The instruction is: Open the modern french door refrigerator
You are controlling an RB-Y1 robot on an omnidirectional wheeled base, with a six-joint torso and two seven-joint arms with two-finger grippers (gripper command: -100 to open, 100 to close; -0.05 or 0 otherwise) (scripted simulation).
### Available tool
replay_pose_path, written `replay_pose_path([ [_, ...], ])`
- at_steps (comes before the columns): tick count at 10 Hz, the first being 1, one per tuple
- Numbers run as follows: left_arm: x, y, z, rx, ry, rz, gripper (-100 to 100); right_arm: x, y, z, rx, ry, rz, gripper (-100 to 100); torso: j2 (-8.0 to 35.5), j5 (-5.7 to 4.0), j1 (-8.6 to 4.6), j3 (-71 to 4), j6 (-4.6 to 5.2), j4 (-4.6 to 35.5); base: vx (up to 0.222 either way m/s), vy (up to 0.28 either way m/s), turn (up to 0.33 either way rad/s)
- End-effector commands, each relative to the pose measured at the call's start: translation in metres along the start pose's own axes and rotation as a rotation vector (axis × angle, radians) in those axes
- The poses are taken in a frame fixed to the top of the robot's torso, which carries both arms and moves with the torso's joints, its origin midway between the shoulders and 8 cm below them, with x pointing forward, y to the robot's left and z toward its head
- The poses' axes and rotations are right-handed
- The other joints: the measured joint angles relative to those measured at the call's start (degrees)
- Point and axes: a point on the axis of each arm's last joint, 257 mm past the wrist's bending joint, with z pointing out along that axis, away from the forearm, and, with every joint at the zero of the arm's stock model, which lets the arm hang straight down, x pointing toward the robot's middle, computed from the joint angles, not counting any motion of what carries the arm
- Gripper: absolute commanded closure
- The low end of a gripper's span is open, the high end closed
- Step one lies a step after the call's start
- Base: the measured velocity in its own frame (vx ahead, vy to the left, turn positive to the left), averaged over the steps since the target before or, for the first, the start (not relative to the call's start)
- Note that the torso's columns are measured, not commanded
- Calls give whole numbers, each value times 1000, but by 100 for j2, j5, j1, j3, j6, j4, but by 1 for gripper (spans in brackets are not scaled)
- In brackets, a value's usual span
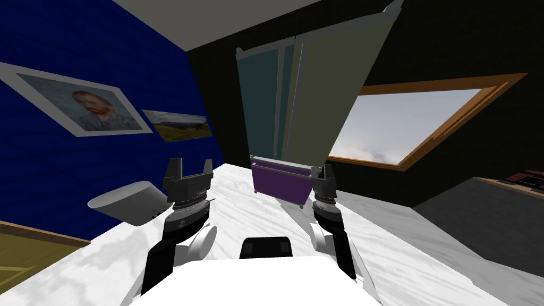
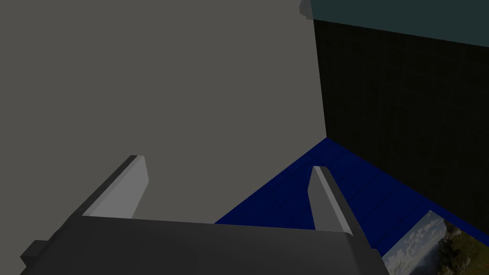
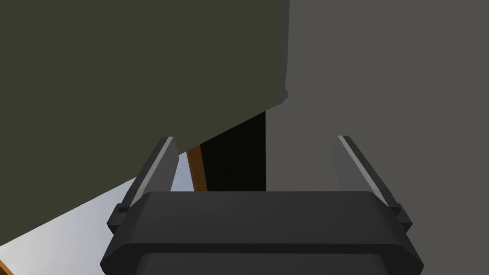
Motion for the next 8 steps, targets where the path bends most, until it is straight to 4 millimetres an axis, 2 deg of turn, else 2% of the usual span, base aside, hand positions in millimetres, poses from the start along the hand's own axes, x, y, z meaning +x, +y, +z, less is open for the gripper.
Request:
replay_pose_path([
  [1,0,0,0,0,0,0,0,0,0,0,0,0,0,0,232,0,0,-467,0,235,0,0,0],
  [8,0,0,0,0,0,0,0,0,0,0,0,0,0,0,3116,0,0,-6227,0,3114,0,0,0],
])
